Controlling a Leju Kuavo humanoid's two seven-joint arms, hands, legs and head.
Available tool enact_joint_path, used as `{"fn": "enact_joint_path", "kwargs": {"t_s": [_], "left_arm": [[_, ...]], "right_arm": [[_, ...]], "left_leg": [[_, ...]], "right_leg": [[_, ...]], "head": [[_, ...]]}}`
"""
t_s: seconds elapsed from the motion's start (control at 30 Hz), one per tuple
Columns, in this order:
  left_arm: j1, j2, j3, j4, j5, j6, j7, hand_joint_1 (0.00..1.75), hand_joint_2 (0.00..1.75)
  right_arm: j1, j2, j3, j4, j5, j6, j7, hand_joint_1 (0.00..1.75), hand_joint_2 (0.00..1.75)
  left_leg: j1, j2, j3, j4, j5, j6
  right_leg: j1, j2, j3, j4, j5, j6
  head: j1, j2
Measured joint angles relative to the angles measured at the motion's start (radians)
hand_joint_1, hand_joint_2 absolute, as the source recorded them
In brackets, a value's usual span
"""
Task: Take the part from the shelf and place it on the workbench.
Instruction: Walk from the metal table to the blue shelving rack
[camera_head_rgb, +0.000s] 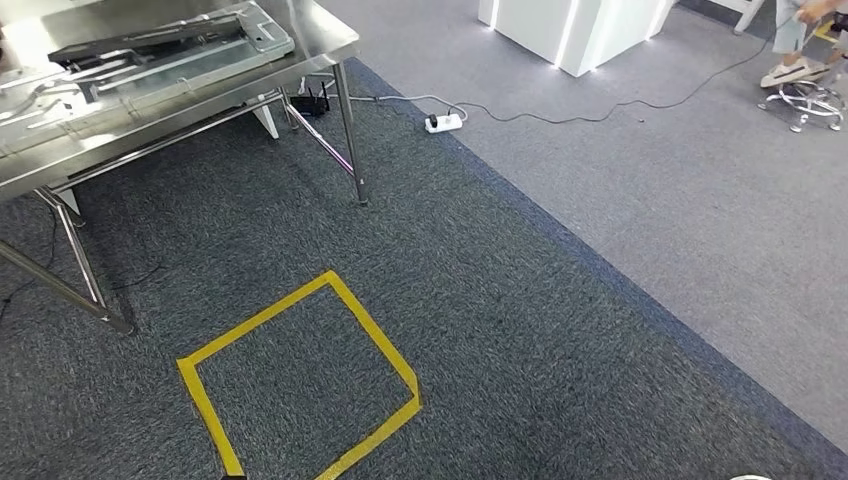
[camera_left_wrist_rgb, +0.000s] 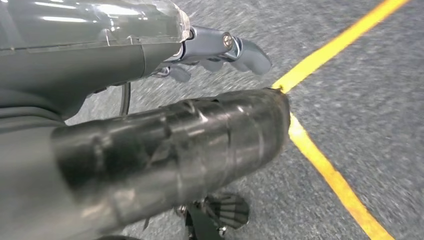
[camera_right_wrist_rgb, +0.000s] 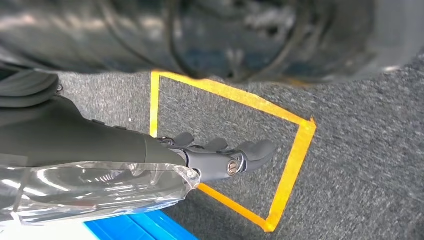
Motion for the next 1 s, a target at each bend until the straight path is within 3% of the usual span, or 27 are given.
{"fn": "enact_joint_path", "kwargs": {"t_s": [0.1,0.17,0.23,0.3,0.33,0.37,0.4,0.47,0.53,0.6,0.67,0.73,0.8,0.83,0.87,0.93,1.0], "left_arm": [[-0.003,0.0,0.0,0.0,0.003,-0.002,-0.006,0.0,0.0],[-0.002,0.0,0.001,0.0,0.002,-0.002,-0.007,0.0,0.0],[0.0,0.0,0.001,0.0,0.001,-0.002,-0.008,0.0,0.0],[0.002,0.0,0.001,0.0,0.001,-0.004,-0.008,0.0,0.0],[0.001,0.0,0.001,0.0,0.001,-0.004,-0.009,0.0,0.0],[0.0,0.0,0.001,0.0,0.001,-0.005,-0.01,0.0,0.0],[-0.001,0.0,0.001,0.0,0.001,-0.005,-0.011,0.0,0.0],[-0.001,0.0,0.001,0.0,0.003,-0.006,-0.014,0.0,0.0],[-0.003,-0.001,0.001,0.0,0.004,-0.006,-0.017,0.0,0.0],[-0.006,-0.004,0.001,0.0,0.004,-0.006,-0.018,0.0,0.0],[-0.008,-0.006,0.001,0.0,0.004,-0.006,-0.019,0.0,0.0],[-0.006,-0.006,0.001,0.0,0.004,-0.006,-0.02,0.0,0.0],[-0.002,-0.006,0.001,0.0,0.004,-0.006,-0.02,0.0,0.0],[0.0,-0.006,0.001,0.0,0.004,-0.006,-0.02,0.0,0.0],[0.0,-0.006,0.001,0.0,0.004,-0.006,-0.02,0.0,0.0],[0.001,-0.006,0.001,0.0,0.004,-0.006,-0.02,0.0,0.0],[0.001,-0.006,0.001,0.0,0.004,-0.007,-0.02,0.0,0.0]], "right_arm": [[0.002,0.002,0.016,0.01,0.01,0.01,-0.013,0.0,0.0],[0.002,0.002,0.022,0.013,0.014,0.012,-0.016,0.0,0.0],[-0.001,0.002,0.031,0.016,0.017,0.013,-0.02,0.0,0.0],[-0.001,0.003,0.037,0.02,0.02,0.014,-0.023,0.0,0.0],[-0.001,0.003,0.039,0.021,0.022,0.015,-0.023,0.0,0.0],[0.0,0.002,0.041,0.022,0.024,0.015,-0.023,0.0,0.0],[0.0,0.002,0.042,0.023,0.026,0.015,-0.024,0.0,0.0],[-0.001,0.002,0.047,0.024,0.03,0.018,-0.025,0.0,0.0],[-0.001,0.002,0.051,0.025,0.032,0.024,-0.026,0.0,0.0],[0.001,0.001,0.053,0.025,0.033,0.027,-0.026,0.0,0.0],[0.001,0.0,0.054,0.026,0.033,0.028,-0.025,0.0,0.0],[0.0,-0.001,0.055,0.026,0.034,0.028,-0.025,0.0,0.0],[0.0,-0.001,0.055,0.027,0.034,0.028,-0.025,0.0,0.0],[0.001,-0.001,0.055,0.028,0.034,0.028,-0.025,0.0,0.0],[0.001,-0.001,0.055,0.028,0.034,0.028,-0.025,0.0,0.0],[0.001,-0.001,0.055,0.029,0.034,0.028,-0.025,0.0,0.0],[-0.001,-0.001,0.056,0.029,0.034,0.028,-0.025,0.0,0.0]], "left_leg": [[0.002,0.019,0.007,-0.02,0.007,0.012],[0.007,0.042,0.013,-0.035,0.018,0.023],[0.003,0.067,0.012,-0.037,0.02,0.029],[-0.001,0.093,0.011,-0.034,0.017,0.031],[-0.002,0.104,0.011,-0.032,0.015,0.031],[-0.002,0.114,0.012,-0.031,0.012,0.03],[-0.002,0.123,0.014,-0.029,0.009,0.027],[-0.006,0.14,0.018,-0.026,0.002,0.018],[-0.009,0.154,0.021,-0.024,-0.002,0.008],[-0.009,0.162,0.025,-0.023,-0.006,-0.002],[-0.006,0.13,0.012,0.013,-0.036,-0.012],[-0.003,0.084,-0.038,0.129,-0.103,-0.02],[-0.002,0.072,-0.097,0.252,-0.147,-0.022],[-0.002,0.071,-0.107,0.268,-0.138,-0.022],[-0.002,0.069,-0.099,0.244,-0.11,-0.02],[-0.001,0.04,-0.045,0.113,-0.032,-0.012],[0.0,0.0,-0.005,0.011,0.005,-0.004]], "right_leg": [[-0.001,0.018,-0.008,-0.002,0.005,0.022],[0.002,-0.016,-0.03,0.048,-0.028,0.029],[0.001,-0.062,-0.088,0.17,-0.094,0.033],[-0.002,-0.08,-0.129,0.26,-0.123,0.037],[-0.002,-0.085,-0.125,0.256,-0.112,0.038],[-0.002,-0.091,-0.097,0.21,-0.084,0.037],[-0.002,-0.103,-0.057,0.141,-0.052,0.034],[0.006,-0.133,0.009,0.023,-0.014,0.024],[0.013,-0.141,0.022,-0.008,-0.013,0.014],[0.01,-0.125,0.019,-0.013,-0.009,0.006],[0.005,-0.109,0.019,-0.019,-0.004,-0.004],[0.003,-0.093,0.018,-0.021,-0.001,-0.012],[0.004,-0.071,0.017,-0.02,0.0,-0.014],[0.004,-0.058,0.017,-0.019,0.0,-0.015],[0.004,-0.044,0.018,-0.018,0.0,-0.015],[0.004,-0.019,0.02,-0.015,0.0,-0.013],[0.004,0.003,0.014,-0.009,0.0,-0.004]], "head": [[0.0,0.0],[0.003,0.0],[0.005,0.0],[0.005,0.0],[0.005,0.0],[0.005,0.0],[0.005,0.0],[0.005,0.0],[0.005,0.0],[0.005,0.0],[0.004,0.0],[0.004,0.0],[0.004,0.0],[0.004,0.0],[0.004,0.0],[0.004,0.0],[0.004,0.0]]}}
